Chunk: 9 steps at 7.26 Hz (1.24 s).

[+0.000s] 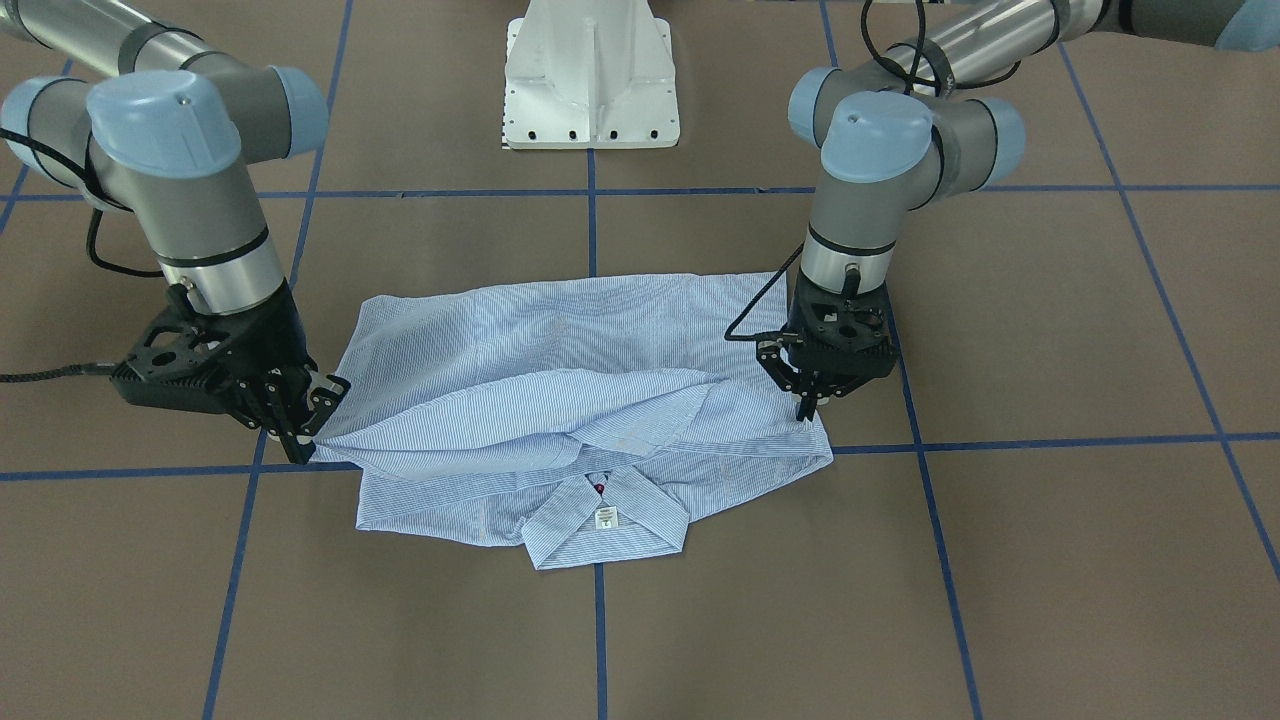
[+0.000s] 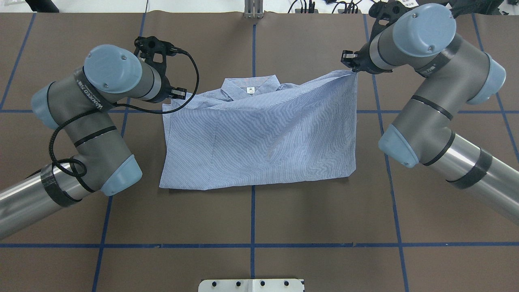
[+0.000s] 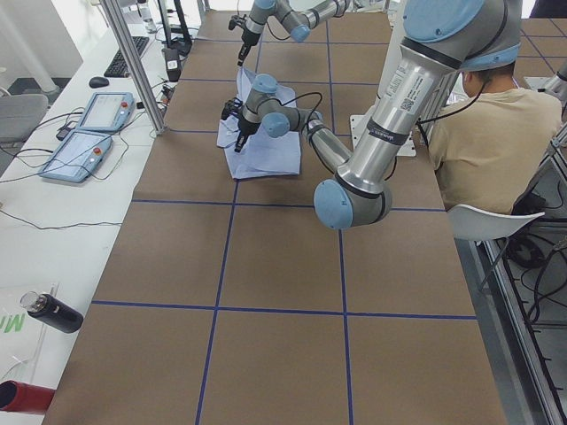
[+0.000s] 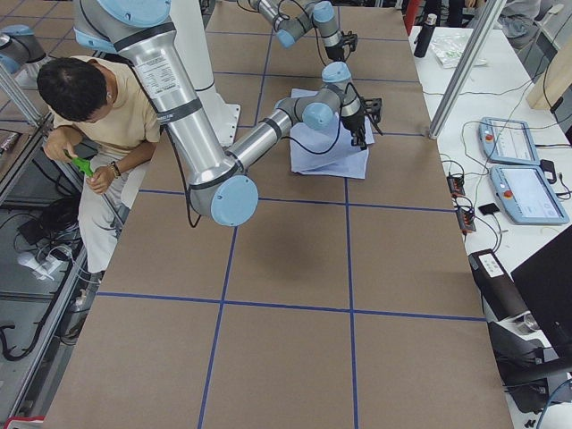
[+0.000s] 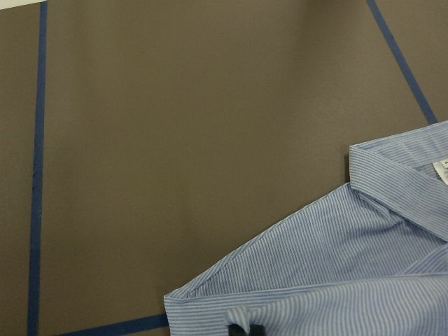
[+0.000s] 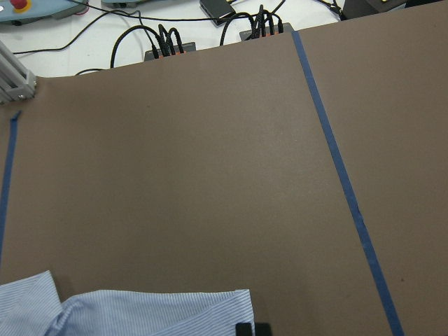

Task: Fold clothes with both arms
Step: 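Open both grippers over the collar and draw them back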

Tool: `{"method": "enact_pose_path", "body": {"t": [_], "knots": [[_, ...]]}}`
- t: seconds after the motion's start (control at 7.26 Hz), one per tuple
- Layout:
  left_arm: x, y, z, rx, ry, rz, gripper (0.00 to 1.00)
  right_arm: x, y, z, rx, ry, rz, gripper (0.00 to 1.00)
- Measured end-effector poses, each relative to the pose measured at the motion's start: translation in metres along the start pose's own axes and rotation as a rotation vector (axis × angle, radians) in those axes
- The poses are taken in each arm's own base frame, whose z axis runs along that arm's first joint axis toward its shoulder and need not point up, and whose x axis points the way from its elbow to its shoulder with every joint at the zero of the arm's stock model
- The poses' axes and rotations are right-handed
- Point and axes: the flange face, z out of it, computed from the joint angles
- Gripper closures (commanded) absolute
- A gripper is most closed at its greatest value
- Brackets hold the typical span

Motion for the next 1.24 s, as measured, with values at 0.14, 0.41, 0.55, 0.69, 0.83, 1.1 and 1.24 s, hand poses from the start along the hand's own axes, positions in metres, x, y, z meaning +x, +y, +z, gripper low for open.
{"method": "enact_pose_path", "body": {"t": [0.14,0.41,0.55,0.69,0.83,1.1,1.24], "knots": [[-0.007,-0.003,0.013,0.001,-0.008,0.008,0.49,-0.01,0.003,0.037,0.006,0.005,-0.013,0.01],[-0.032,-0.024,0.017,0.019,-0.03,0.098,0.0,-0.025,0.019,0.091,0.032,-0.009,-0.041,0.01],[-0.04,-0.03,0.015,0.029,-0.029,0.139,0.0,-0.024,0.024,0.099,0.033,-0.017,-0.053,0.01],[-0.044,-0.026,0.013,0.041,0.004,0.158,0.0,-0.017,0.027,0.099,0.023,-0.025,-0.072,0.01],[-0.049,-0.01,0.011,0.048,0.071,0.141,0.0,-0.007,0.031,0.093,0.013,-0.039,-0.095,0.01],[-0.041,0.071,0.011,0.007,0.191,0.053,0.0,0.01,0.035,0.073,0.004,-0.068,-0.111,0.01],[-0.031,0.118,0.009,-0.022,0.215,0.021,0.0,0.015,0.029,0.066,-0.009,-0.08,-0.106,0.01]]}}
